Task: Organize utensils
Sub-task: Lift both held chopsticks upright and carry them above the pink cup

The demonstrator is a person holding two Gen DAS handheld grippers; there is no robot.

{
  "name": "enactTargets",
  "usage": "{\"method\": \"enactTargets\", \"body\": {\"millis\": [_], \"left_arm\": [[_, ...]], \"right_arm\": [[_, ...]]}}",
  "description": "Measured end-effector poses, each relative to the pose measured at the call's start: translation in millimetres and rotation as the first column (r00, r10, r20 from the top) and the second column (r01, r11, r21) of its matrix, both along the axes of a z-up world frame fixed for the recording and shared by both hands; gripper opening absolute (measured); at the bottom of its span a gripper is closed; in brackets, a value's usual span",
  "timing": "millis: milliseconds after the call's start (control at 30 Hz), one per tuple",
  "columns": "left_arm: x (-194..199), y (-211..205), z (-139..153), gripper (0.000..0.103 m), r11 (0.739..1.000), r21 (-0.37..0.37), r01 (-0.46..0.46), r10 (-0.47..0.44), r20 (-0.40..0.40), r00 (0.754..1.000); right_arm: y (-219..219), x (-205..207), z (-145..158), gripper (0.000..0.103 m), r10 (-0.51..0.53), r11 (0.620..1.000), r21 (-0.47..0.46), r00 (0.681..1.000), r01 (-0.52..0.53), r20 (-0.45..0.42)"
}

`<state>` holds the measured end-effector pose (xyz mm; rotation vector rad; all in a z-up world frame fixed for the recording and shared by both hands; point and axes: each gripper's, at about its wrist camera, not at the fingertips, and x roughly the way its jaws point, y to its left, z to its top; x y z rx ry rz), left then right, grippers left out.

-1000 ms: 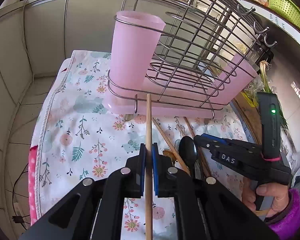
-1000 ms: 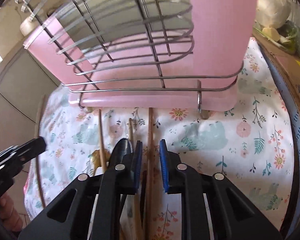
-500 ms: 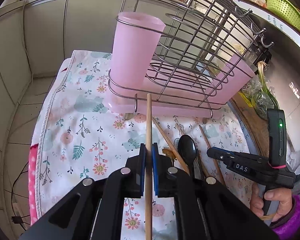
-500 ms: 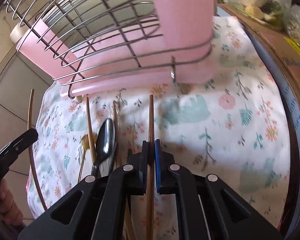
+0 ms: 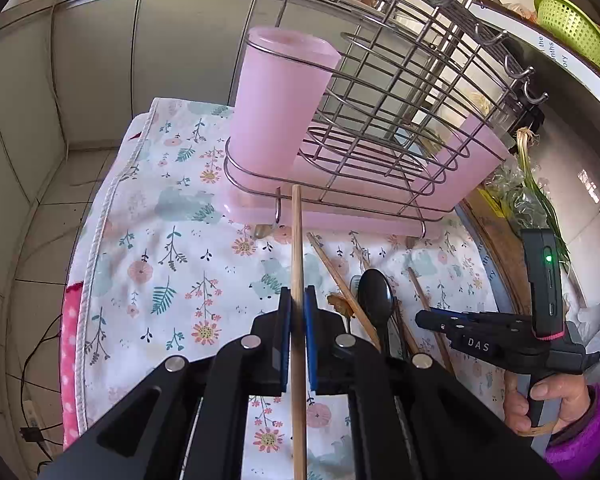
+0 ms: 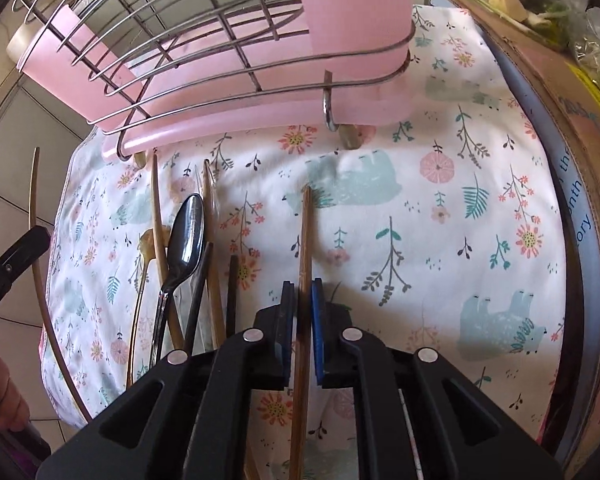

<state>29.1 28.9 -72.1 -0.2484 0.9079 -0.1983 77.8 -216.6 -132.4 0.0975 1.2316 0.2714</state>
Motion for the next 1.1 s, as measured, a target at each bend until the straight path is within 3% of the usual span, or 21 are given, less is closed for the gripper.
{"method": "enactTargets", "body": {"millis": [267, 433, 567, 767, 1100], "left_arm": [[-6.7, -0.4, 12.6, 0.006, 1.0, 0.027, 0.0, -0.001, 0.043, 0.999], [-13.3, 2.6, 28.7, 0.006, 0.999, 0.029, -0.02, 0.017, 0.089, 0.996], [-19.6, 5.6, 44.7, 0.006, 0.999, 0.015, -0.033, 0.031, 0.138, 0.99], [-26.7, 12.0, 77.2, 0.006, 0.999, -0.003, -0.044, 0.044, 0.236, 0.971], [-22.9, 25.6, 155.0, 0.006, 0.997, -0.055, -0.044, 0.063, 0.42, 0.905]], "right_arm": [[-20.1, -14.0, 6.7, 0.007, -0.044, 0.995, 0.09, 0.997, 0.037, 0.069], [-30.1, -31.3, 31.4, 0.007, -0.056, 0.99, 0.138, 0.981, 0.03, 0.183], [-32.9, -48.5, 60.2, 0.007, -0.052, 0.987, 0.163, 0.95, 0.0, 0.309], [-54.1, -62.0, 103.5, 0.007, -0.093, 0.974, 0.228, 0.899, -0.008, 0.428], [-83.7, -49.9, 183.1, 0.007, -0.154, 0.963, 0.268, 0.799, -0.01, 0.581]]}}
